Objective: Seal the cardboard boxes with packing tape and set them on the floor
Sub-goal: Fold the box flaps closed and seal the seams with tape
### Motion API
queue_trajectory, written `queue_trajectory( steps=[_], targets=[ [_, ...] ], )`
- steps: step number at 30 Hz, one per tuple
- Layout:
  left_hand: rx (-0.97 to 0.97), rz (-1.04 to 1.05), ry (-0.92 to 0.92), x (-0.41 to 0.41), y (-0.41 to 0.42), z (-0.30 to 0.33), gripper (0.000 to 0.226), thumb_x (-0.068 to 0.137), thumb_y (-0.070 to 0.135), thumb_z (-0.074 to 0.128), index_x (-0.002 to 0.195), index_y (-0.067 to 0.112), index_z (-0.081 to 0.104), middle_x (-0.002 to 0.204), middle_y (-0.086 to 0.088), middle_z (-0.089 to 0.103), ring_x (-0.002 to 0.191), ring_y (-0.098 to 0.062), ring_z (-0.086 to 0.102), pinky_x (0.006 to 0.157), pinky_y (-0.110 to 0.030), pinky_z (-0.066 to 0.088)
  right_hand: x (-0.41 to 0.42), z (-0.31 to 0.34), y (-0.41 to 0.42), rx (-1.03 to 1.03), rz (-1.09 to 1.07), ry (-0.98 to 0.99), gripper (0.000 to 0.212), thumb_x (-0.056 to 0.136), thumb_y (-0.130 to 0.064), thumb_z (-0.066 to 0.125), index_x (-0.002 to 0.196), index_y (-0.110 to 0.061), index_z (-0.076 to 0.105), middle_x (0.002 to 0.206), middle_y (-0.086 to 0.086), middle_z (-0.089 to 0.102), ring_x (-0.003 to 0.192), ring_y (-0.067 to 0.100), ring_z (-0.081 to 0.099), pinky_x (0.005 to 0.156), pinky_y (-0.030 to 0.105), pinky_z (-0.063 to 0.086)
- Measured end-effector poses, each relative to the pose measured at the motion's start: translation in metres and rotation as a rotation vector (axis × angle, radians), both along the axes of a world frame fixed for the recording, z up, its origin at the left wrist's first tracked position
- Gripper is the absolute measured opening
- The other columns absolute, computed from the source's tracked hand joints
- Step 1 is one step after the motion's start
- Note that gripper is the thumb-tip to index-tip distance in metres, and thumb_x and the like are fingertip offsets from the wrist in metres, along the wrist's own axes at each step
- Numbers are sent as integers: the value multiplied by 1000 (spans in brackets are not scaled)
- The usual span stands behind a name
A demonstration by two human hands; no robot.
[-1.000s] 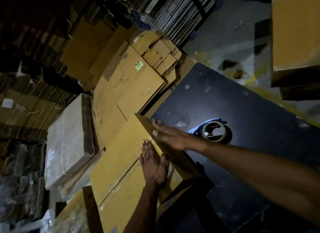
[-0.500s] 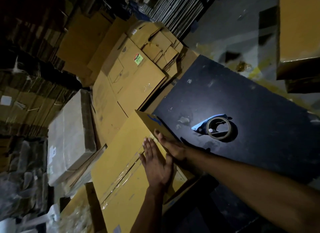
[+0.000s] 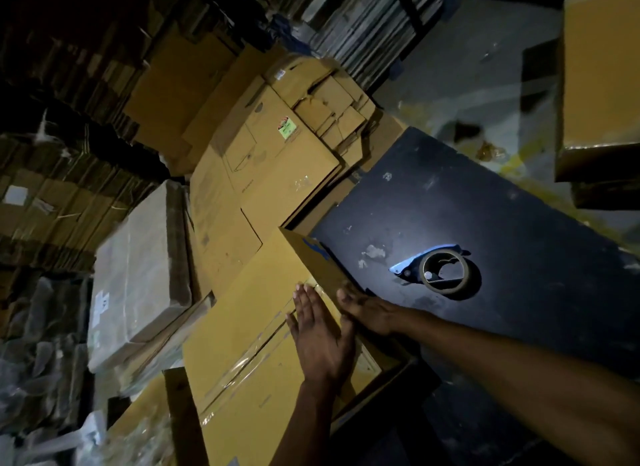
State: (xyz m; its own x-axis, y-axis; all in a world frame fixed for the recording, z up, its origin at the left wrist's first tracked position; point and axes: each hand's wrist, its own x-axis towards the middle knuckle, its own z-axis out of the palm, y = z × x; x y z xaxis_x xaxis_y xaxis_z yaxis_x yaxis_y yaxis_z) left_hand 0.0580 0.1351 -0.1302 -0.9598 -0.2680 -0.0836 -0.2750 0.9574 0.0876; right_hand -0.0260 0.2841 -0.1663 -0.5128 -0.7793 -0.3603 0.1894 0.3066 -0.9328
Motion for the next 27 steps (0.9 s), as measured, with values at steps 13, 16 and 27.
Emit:
queue_trajectory(
  steps=[13,16,27],
  targets=[
    [511,472,838,78,-72,46,23,82,9,83,92,30,84,93,19,78,89,3,71,104,-31,50,45,108,-96,-86,-224,663,56,94,-71,40,121,-34,73,112,-20,69,103,-2,63,85,31,57],
    [599,609,838,137,-147,57,15,85,31,81,95,43,81,98,29,75,99,4,71,121,-29,26,93,118,-163,-122,-20,792,36,98,-58,50,115,-37,74,103,-23,70,94,-3,64,79,33,57],
    [1080,822,796,273,-318,-21,68,88,25,58,152,38,39,163,0,38,133,-11,56,104,-27,43,155,89,-367,231,558,1150,76,99,-70,25,159,-24,32,169,1,21,155,20,20,121,47,29]
  ],
)
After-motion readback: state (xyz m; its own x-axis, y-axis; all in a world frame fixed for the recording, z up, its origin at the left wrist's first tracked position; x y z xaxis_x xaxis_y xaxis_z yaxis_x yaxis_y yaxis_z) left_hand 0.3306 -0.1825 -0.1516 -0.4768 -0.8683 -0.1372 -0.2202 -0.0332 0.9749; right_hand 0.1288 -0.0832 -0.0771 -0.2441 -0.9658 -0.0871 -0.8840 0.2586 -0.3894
